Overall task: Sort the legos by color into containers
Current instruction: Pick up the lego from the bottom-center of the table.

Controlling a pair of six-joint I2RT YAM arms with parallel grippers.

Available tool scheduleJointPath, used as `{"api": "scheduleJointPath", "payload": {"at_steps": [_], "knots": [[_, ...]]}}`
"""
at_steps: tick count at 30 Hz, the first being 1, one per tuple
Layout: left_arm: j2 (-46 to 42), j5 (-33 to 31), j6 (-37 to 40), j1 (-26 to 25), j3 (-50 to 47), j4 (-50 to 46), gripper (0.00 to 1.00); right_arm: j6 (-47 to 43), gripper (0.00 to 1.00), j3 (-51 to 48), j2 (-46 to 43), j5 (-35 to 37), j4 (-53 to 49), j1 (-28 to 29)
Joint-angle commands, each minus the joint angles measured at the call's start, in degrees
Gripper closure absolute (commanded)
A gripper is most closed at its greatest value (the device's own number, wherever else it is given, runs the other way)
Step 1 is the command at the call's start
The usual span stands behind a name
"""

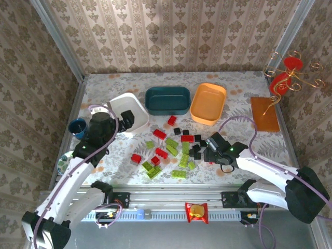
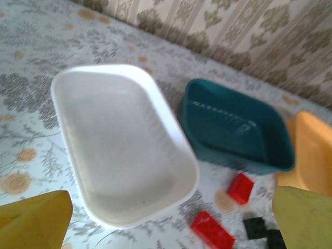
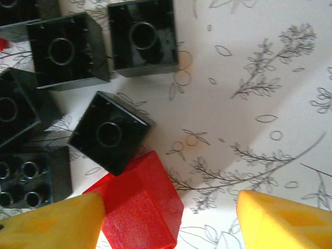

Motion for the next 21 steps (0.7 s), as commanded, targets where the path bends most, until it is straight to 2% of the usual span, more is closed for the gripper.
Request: {"api": "scheduleJointPath", "payload": {"at_steps": [1, 7, 12, 14, 16, 21], "knots": [[-0.5, -0.9, 2.5, -0.1, 2.1, -2.2, 0.0, -0.5, 0.3, -0.2, 1.4, -1.0, -0.1, 2.2], [-2.8, 2.4, -1.2, 2.6, 1.7, -3.0, 0.0, -1.1, 0.22, -0.1, -0.6, 0.2, 0.6, 4.0], [-1.3, 15.4, -3.9, 9.8, 2.5, -4.0, 0.0, -2.2, 0.22, 0.5, 0.9, -1.8, 0.7, 4.1], [-0.9, 20.8, -5.0, 12.2, 1.2, -1.6, 0.0, -1.9, 0.24, 0.6, 2.4, -2.8, 2.7, 4.2], [-0.8, 23.6, -4.5, 13.0, 0.2, 0.6, 0.0, -1.2, 0.26, 0.4, 3.1, -3.0, 3.2, 4.4], [-1.1, 23.5, -3.0, 13.0, 0.5, 0.3, 0.0, -0.6, 0.36, -0.5, 3.9, -3.5, 5.1, 4.9]]}}
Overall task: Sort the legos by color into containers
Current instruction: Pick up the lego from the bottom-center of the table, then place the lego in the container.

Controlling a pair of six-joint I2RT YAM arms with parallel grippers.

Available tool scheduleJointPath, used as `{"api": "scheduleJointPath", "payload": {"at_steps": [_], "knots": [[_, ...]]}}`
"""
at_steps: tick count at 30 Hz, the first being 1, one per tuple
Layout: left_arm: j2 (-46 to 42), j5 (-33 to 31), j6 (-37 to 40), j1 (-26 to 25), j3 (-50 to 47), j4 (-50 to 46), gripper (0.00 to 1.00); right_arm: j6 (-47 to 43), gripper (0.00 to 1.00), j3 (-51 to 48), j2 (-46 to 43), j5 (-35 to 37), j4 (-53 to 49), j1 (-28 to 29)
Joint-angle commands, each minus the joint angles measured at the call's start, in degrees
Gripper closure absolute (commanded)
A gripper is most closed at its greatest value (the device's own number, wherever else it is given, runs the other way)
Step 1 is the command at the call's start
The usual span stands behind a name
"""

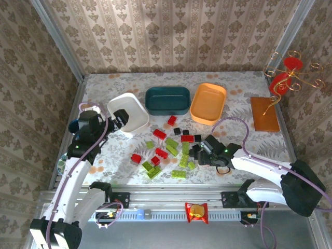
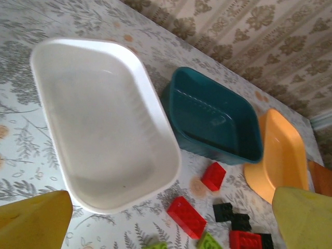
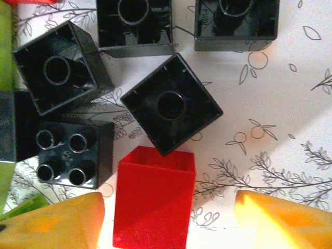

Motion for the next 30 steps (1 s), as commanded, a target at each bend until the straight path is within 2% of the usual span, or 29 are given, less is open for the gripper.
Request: {"api": "scheduleJointPath", "payload": {"at_steps": [1, 6, 11, 14, 19, 22, 25, 30], "knots": [[-0.5, 3.5, 0.3, 0.3, 0.0, 1.4, 0.0, 0.6, 0.39, -0.3, 0.8, -0.9, 1.5, 0.4], [-1.6, 2.2, 0.7, -0.8, -0.1, 1.0, 0.0, 0.3, 0.52, -0.3, 1.7, -1.2, 2.1, 0.4], [-2.8, -0.1, 2.0, -4.5, -1.2, 1.9, 0.0, 0.0, 0.52, -0.2, 3.0, -1.2, 1.9, 0.4], [-4.0, -2.7, 2.4, -6.8, -1.9, 2.1, 0.0, 0.2, 0.57, 0.4, 3.7, -0.7, 1.0, 0.4], [-6.5, -4.3, 0.4, -7.1, -3.2, 2.3, 0.0, -1.0, 0.69, 3.0, -2.0, -0.1, -2.4, 0.4], [-8.0, -3.1, -2.8, -6.8, -5.4, 5.1, 0.0, -3.6, 0.71, 8.6, -5.7, 1.3, -7.2, 0.1], [-8.7, -0.5, -2.9, -6.6, -6.9, 8.4, 0.0, -7.0, 0.71, 15.7, -5.0, 2.6, -7.7, -3.2], [-7.4, -1.3, 0.1, -6.7, -5.2, 3.4, 0.02, -10.0, 0.71, 26.7, 5.3, 3.4, 0.2, -12.0]]}}
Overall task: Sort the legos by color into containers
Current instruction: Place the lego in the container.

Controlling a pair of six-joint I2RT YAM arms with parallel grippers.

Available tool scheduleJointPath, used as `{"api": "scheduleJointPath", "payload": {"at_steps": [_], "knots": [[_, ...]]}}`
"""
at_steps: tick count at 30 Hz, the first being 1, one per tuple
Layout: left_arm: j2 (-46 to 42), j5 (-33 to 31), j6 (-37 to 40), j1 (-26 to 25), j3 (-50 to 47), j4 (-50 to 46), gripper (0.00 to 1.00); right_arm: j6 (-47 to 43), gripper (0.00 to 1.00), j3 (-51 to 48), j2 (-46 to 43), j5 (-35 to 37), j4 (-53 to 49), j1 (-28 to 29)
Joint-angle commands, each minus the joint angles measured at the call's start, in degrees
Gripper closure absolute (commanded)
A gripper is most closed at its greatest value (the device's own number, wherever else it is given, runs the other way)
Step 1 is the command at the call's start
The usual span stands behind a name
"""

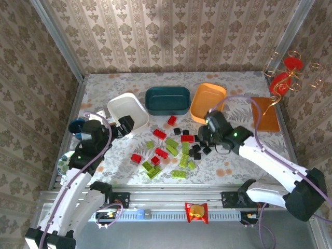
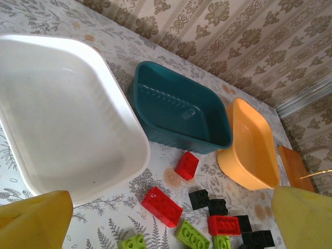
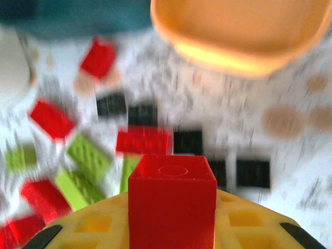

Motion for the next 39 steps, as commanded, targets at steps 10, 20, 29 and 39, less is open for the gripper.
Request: {"api": "scheduleJointPath", "payload": {"at_steps": [10, 20, 29, 39], "knots": [[0.1, -2.6, 0.4, -2.5, -4.3, -6.6, 0.08, -4.4, 0.69, 28.1, 36.1, 6.3, 2.7, -12.6], [1.0, -9.2, -0.9, -8.3, -8.6, -10.5, 0.07, -3.3, 0.32, 31.5, 42.7, 3.3, 3.4, -14.9], [2.4, -10.6, -1.1, -12.5, -11.3, -12.3, 0.18, -5.8, 0.28, 19.3, 27.2, 5.5, 8.9, -7.2], [17.7, -12.3, 5.2, -20.2, -4.8, -2.0, 0.21, 1.5, 0.28, -0.9, 14.9, 7.6, 16.5, 2.2]]}}
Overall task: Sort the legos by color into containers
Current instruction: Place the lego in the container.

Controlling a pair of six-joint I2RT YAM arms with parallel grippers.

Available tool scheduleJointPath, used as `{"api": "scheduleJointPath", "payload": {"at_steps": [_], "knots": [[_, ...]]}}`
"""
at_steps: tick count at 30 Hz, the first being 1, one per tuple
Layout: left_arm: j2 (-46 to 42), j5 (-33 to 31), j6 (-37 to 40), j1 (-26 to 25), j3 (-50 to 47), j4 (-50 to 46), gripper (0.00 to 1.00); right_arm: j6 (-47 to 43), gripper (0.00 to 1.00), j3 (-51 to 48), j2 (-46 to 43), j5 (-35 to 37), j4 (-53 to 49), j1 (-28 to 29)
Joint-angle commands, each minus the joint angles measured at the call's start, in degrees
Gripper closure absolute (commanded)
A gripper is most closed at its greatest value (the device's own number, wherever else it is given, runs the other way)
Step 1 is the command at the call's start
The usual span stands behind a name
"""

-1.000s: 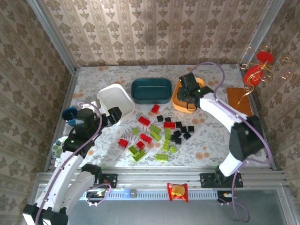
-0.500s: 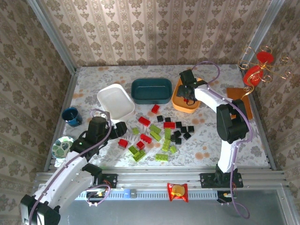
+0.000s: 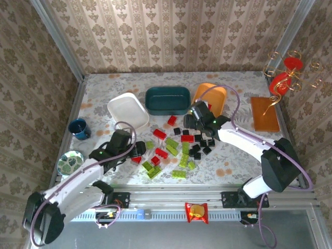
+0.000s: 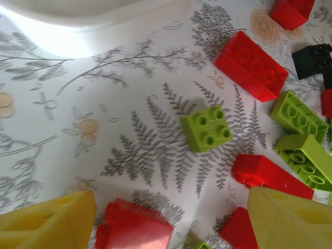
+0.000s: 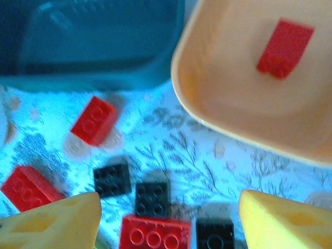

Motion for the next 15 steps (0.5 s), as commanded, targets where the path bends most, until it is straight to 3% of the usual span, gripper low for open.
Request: {"api": "scheduleJointPath", "payload": {"at_steps": [1, 5, 15], "knots": [[5.7, -3.7, 4.8, -3.9, 4.8, 4.3, 0.2, 3.9, 0.28, -4.5, -3.7, 2.7, 2.2, 0.7], [14.1, -8.0, 6.4, -5.3, 7.1, 4.0, 0.23, 4.9, 0.28, -8.5, -8.3, 3.2, 1.4, 1.2], [24.5, -5.4, 7.7, -5.4, 8.7, 13.8, 0.24, 6.0, 0.29, -13.1, -18.3, 4.1, -1.1, 2.1]]}}
